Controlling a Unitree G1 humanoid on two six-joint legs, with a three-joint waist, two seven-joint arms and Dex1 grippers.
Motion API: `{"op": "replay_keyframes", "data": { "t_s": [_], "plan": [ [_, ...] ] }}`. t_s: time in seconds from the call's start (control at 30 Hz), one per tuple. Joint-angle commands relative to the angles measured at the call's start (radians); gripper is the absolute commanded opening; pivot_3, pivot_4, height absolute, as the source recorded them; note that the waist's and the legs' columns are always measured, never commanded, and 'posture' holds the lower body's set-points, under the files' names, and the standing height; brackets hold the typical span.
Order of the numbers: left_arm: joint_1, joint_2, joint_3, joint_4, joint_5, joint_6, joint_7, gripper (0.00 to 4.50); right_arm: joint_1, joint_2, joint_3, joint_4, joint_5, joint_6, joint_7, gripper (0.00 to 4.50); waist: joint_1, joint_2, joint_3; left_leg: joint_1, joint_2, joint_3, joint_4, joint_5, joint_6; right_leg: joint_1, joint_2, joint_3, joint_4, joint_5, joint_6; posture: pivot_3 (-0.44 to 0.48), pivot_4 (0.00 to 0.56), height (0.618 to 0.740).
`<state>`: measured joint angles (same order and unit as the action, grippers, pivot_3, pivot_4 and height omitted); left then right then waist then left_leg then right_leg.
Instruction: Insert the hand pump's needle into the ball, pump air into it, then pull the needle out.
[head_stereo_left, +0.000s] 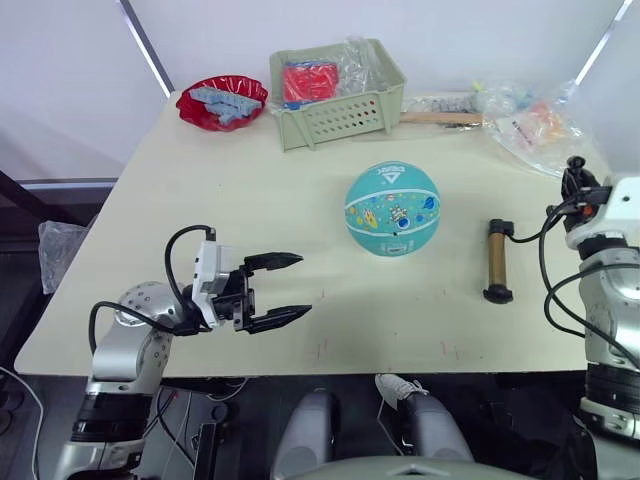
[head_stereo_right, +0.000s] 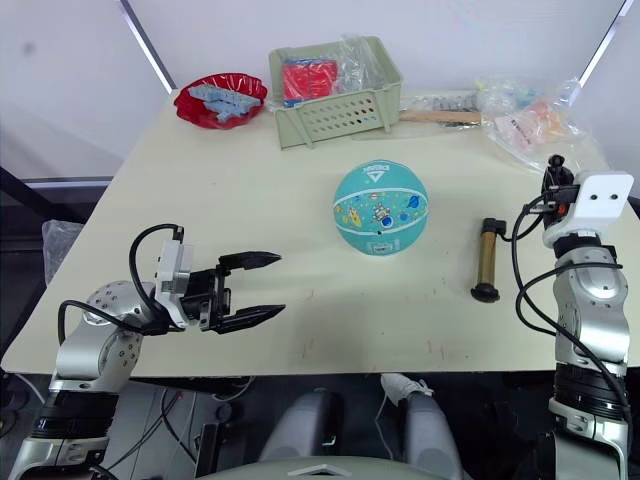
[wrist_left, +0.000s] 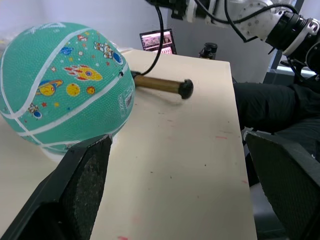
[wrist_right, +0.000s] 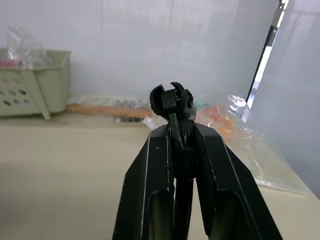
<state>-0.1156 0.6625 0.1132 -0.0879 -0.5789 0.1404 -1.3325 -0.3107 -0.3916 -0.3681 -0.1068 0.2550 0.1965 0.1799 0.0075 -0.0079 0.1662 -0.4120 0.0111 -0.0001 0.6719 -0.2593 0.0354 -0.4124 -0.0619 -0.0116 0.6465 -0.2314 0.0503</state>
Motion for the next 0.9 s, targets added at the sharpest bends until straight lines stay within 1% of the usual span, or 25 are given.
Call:
{"op": "replay_keyframes", "data": {
  "t_s": [0.03,0.27,0.4,0.57,0.77,0.83,0.87,0.9],
  "plan": [
    [0.002,0.007,0.021,-0.028,-0.011,-0.018,-0.001,4.50,-0.021,-0.002,-0.015,-0.017,0.020,0.001,-0.006,0.07,0.000,0.000,0.000,0.000,0.000,0.000,0.000,0.000,0.000,0.000,0.000,0.000,0.000,0.000,0.000,0.000,0.150,0.738],
    [-0.009,0.004,0.016,-0.011,-0.005,-0.027,-0.002,4.50,0.014,0.003,0.008,0.006,-0.006,-0.036,0.008,0.07,0.000,0.000,0.000,0.000,0.000,0.000,0.000,0.000,0.000,0.000,0.000,0.000,0.000,0.000,0.000,0.000,0.150,0.738],
    [-0.012,-0.003,0.006,-0.002,-0.002,-0.036,-0.003,4.50,0.091,-0.018,0.034,0.010,-0.023,-0.032,0.062,0.07,0.000,0.000,0.000,0.000,0.000,0.001,0.000,0.000,0.000,0.000,0.000,0.001,0.001,0.000,0.000,0.000,0.150,0.738],
    [-0.012,-0.003,0.010,0.003,-0.002,-0.039,-0.004,4.50,0.168,-0.010,0.003,-0.050,-0.017,-0.025,0.034,0.07,0.000,0.000,0.000,0.001,0.000,0.001,0.000,0.000,0.000,0.000,0.000,0.001,0.001,0.000,0.000,0.000,0.150,0.738],
    [-0.007,-0.001,0.009,0.007,-0.001,-0.042,-0.011,4.50,0.299,-0.048,-0.001,-0.140,0.032,-0.044,0.149,0.07,-0.006,0.000,0.000,0.003,0.000,0.002,0.000,0.000,0.000,0.000,0.000,0.002,0.003,0.000,0.000,0.000,0.150,0.738],
    [-0.010,-0.001,0.008,0.012,0.000,-0.043,-0.015,4.50,0.351,-0.076,-0.014,-0.186,0.056,-0.029,0.197,1.08,-0.006,0.000,0.000,0.003,0.000,0.003,0.000,0.000,0.000,0.000,0.000,0.003,0.003,0.000,0.000,0.000,0.150,0.738],
    [-0.012,0.000,0.007,0.015,0.001,-0.043,-0.017,4.50,0.371,-0.090,-0.022,-0.203,0.068,-0.020,0.215,1.37,-0.006,0.000,0.000,0.004,0.001,0.004,0.000,0.000,0.000,0.000,0.000,0.004,0.004,0.000,0.000,0.000,0.150,0.738],
    [-0.014,0.000,0.007,0.019,0.001,-0.044,-0.019,4.50,0.394,-0.106,-0.029,-0.223,0.086,-0.005,0.237,1.86,-0.006,0.000,0.000,0.004,0.001,0.004,0.000,0.000,0.000,0.000,0.000,0.004,0.004,0.000,0.000,0.000,0.150,0.738]
  ]
}}
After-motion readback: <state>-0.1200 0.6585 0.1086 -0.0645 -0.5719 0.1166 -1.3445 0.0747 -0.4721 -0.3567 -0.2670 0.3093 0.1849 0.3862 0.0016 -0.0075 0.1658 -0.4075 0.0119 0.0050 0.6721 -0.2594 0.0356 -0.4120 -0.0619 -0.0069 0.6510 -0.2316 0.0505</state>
